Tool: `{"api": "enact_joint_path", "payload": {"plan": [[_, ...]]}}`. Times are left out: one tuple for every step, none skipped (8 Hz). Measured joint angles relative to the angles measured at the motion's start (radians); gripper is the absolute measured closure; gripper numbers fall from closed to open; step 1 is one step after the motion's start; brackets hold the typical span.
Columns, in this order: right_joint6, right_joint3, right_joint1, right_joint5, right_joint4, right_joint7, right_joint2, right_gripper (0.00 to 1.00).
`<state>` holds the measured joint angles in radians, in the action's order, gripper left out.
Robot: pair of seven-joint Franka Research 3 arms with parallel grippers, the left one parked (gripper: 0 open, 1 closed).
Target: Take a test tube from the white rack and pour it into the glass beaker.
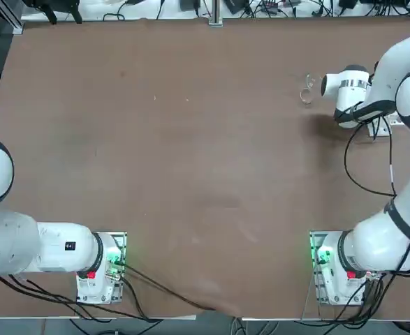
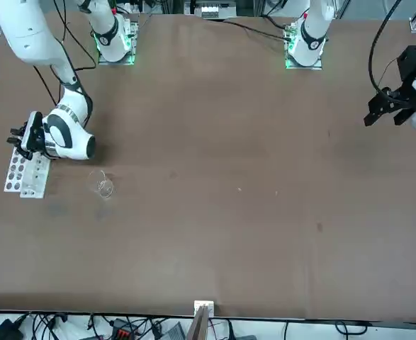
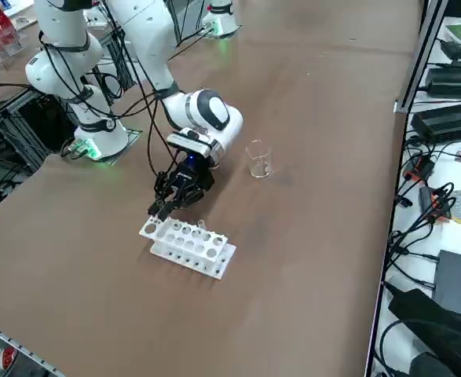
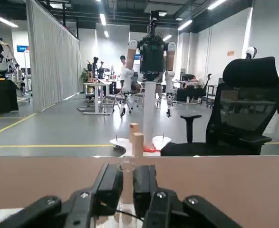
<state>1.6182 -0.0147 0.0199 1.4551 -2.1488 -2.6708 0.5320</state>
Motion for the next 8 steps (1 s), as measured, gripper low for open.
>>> {"api": "enact_joint_path", "payload": {"plan": [[0.009, 0.0, 0.0, 0.0, 0.003, 0.0, 0.005, 0.79], [0.013, 0.0, 0.0, 0.0, 0.007, -0.001, 0.01, 0.79], [0.014, 0.0, 0.0, 0.0, 0.012, -0.001, 0.014, 0.79], [0.015, 0.0, 0.0, 0.0, 0.014, -0.001, 0.016, 0.77], [0.017, 0.0, 0.0, 0.0, 0.017, -0.001, 0.022, 0.76], [0.019, 0.0, 0.0, 0.0, 0.019, -0.001, 0.029, 0.63], [0.02, 0.0, 0.0, 0.0, 0.019, -0.001, 0.033, 0.55], [0.02, 0.0, 0.0, 0.0, 0.02, -0.001, 0.037, 0.5]]}}
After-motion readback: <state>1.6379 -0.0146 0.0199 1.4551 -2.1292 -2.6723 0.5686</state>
